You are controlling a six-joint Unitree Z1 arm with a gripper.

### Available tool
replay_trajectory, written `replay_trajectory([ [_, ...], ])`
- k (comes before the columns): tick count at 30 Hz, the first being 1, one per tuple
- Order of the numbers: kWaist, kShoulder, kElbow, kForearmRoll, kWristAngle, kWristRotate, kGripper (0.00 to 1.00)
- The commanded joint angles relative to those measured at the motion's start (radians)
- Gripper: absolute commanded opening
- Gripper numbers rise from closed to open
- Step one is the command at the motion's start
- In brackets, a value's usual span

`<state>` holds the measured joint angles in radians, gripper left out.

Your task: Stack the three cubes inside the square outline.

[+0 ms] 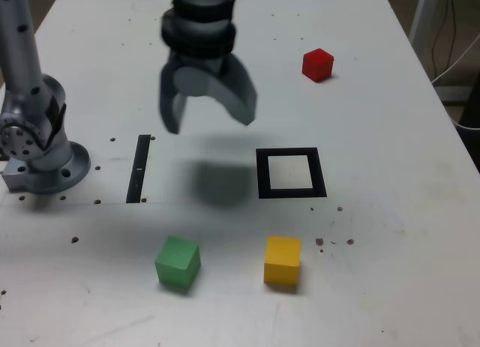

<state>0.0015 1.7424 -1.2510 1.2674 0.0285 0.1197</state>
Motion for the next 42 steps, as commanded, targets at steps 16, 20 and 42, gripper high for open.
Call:
replay_trajectory([
  [16, 0.201, 0.157, -0.290, 0.096, 0.046, 0.173, 0.99],
  [20, 0.260, 0.210, -0.367, 0.114, 0.047, 0.228, 0.99],
  [42, 0.449, 0.512, -0.863, 0.267, 0.053, 0.479, 0.99],
])
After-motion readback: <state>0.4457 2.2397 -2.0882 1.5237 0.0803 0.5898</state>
